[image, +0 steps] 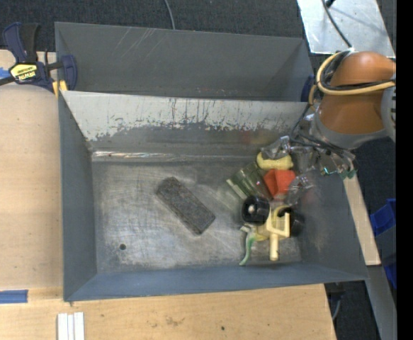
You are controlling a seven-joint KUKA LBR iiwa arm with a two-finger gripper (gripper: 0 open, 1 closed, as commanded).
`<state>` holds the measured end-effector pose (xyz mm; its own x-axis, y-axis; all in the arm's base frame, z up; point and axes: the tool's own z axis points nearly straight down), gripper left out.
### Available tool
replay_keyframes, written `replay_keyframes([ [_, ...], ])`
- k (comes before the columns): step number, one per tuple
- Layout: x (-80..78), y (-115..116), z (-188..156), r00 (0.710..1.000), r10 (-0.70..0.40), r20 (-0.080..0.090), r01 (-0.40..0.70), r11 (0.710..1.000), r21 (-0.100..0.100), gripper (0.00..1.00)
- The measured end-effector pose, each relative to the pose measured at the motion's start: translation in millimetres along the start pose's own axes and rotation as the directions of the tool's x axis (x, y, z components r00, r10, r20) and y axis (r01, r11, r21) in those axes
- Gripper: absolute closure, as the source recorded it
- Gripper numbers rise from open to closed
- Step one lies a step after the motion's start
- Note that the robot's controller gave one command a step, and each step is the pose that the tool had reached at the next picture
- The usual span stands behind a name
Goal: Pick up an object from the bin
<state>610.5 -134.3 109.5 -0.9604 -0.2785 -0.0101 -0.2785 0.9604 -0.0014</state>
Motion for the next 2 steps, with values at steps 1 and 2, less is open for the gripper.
replay_keyframes([
  [1, -12.5, 0.9, 26.4, 0.785, -0.619, 0.002, 0.619, 0.785, -0.018, 1.00],
  [2, -12.5, 0.9, 26.4, 0.785, -0.619, 0.002, 0.619, 0.785, -0.018, 1.00],
])
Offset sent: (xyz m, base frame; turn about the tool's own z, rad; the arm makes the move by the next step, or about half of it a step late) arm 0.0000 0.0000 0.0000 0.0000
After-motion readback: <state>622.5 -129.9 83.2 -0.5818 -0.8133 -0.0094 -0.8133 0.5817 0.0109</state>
